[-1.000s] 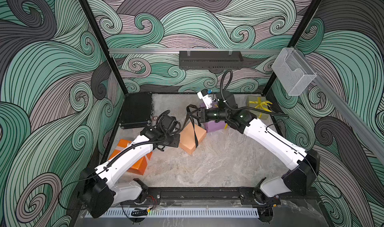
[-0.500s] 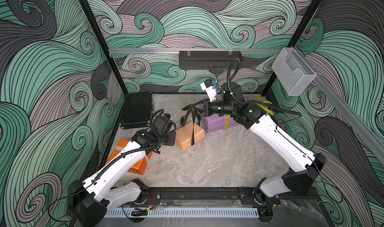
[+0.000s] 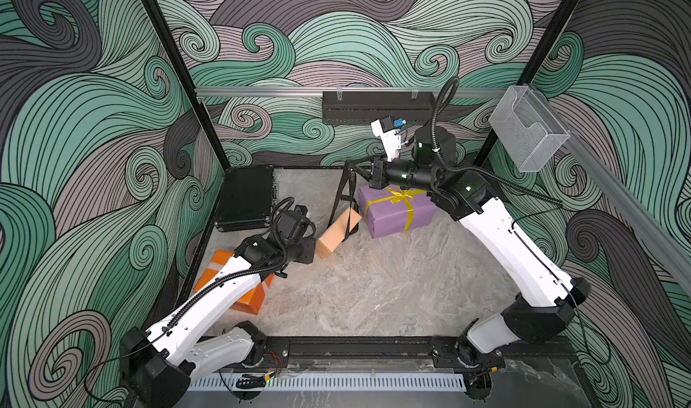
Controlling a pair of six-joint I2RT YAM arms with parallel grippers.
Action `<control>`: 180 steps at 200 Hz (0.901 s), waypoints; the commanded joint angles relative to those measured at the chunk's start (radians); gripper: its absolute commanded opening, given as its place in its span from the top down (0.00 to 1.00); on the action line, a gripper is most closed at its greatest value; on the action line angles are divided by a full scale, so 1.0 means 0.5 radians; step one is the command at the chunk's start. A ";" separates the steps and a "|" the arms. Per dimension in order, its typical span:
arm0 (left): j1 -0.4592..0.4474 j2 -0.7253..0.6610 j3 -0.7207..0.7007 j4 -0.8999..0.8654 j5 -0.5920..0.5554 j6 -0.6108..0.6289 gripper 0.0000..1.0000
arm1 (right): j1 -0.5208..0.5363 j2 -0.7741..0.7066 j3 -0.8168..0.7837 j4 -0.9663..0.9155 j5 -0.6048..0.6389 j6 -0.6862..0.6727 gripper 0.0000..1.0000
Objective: Untie the ribbon bows on the gift boxes
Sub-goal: Pull the ribbon from the gift box.
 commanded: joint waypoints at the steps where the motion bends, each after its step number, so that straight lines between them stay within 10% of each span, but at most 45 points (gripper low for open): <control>1: 0.012 0.010 0.002 0.004 0.006 0.034 0.40 | -0.011 0.031 0.108 -0.034 0.007 -0.045 1.00; 180: 0.001 0.096 0.006 -0.005 0.106 0.063 0.34 | -0.113 0.276 1.030 -0.326 -0.039 -0.009 1.00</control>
